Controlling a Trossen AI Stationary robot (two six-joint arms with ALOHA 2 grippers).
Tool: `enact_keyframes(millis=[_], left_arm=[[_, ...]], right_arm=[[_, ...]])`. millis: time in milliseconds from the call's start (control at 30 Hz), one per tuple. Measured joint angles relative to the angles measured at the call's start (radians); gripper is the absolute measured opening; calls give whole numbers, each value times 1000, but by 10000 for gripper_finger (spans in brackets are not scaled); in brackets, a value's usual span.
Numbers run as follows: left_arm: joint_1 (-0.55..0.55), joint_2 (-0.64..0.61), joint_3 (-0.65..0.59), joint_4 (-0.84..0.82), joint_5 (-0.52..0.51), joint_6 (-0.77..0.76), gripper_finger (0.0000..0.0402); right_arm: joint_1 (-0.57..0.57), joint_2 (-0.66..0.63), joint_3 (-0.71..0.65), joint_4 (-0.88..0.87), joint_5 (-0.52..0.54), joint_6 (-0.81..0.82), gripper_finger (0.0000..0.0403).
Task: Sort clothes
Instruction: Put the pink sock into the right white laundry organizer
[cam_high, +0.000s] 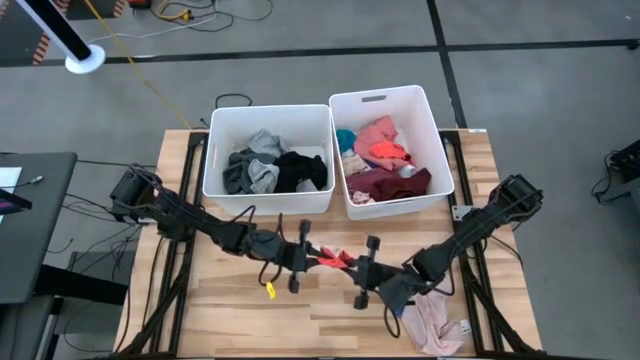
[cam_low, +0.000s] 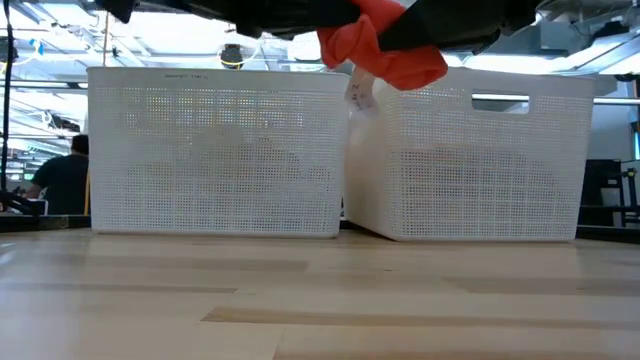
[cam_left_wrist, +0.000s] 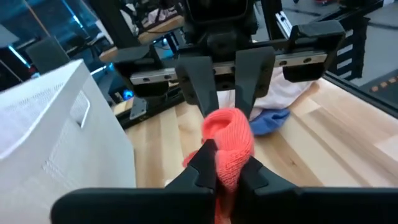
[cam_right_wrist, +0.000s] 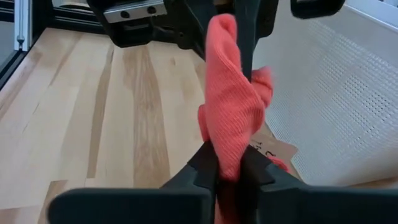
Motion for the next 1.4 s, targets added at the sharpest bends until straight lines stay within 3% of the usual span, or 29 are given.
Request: enact_keyframes(millis=[667,1033,1400], left_arm=[[87,0,345,-324,-19,270,1],[264,-1,518,-359,-8,350,1],[475,-1,549,-364,119,232,1]], right_arm=[[177,0,0,-43,29,107,194],[264,0,0,-44,23,162,203],[266,0,0,-68,24,161,203]])
